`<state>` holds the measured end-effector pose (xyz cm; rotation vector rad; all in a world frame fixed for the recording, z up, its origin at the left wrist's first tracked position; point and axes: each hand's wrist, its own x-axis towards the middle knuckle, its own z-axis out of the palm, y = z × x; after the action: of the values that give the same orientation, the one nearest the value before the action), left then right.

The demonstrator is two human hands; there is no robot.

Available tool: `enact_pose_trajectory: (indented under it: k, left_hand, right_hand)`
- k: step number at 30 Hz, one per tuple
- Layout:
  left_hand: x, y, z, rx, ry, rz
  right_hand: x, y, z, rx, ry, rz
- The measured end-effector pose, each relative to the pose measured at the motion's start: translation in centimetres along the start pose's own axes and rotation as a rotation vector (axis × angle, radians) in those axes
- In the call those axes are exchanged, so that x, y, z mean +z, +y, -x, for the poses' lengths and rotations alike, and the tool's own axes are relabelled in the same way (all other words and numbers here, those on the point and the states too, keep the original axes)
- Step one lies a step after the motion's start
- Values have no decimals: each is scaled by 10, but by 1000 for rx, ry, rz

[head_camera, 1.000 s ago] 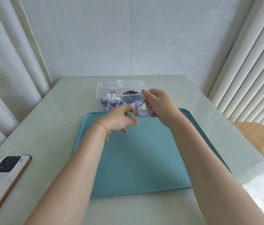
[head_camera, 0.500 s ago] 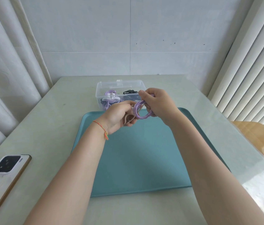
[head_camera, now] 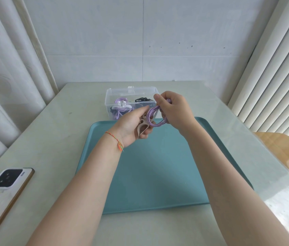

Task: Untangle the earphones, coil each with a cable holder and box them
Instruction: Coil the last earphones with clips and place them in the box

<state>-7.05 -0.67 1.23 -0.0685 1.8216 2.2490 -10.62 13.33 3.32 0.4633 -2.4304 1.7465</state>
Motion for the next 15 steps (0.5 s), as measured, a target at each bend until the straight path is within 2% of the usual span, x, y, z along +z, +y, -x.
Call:
enact_pose_trajectory:
  k: [4,11,15]
  left_hand:
    - [3,1,2,-3,-27,44]
    - [7,5,7,19,-64,-34]
    - [6,4,5,10,-66,-7]
  right_hand:
    - [-1,-2,0,-22,6,5]
    - [-2,-7,4,-202,16,247]
    - [-4,-9,5,-240,4,318]
